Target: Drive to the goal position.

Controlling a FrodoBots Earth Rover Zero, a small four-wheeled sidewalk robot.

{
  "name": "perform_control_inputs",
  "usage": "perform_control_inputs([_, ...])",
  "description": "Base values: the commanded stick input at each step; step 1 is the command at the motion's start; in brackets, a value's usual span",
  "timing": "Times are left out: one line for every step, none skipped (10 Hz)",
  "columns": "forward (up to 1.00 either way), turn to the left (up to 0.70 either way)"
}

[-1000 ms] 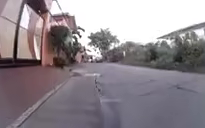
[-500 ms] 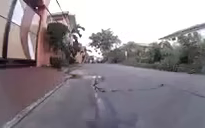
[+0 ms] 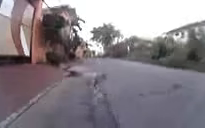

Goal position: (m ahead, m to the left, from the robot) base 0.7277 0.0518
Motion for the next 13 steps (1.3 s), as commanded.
perform_control_inputs([1.00, 0.00])
perform_control_inputs([1.00, 0.00])
perform_control_inputs([1.00, 0.00])
perform_control_inputs([1.00, 0.00])
perform_control_inputs([1.00, 0.00])
perform_control_inputs([1.00, 0.00])
perform_control_inputs([1.00, 0.00])
perform_control_inputs([1.00, 0.00])
perform_control_inputs([1.00, 0.00])
perform_control_inputs([1.00, 0.00])
perform_control_inputs([1.00, 0.00])
perform_control_inputs([1.00, 0.00])
perform_control_inputs([1.00, 0.00])
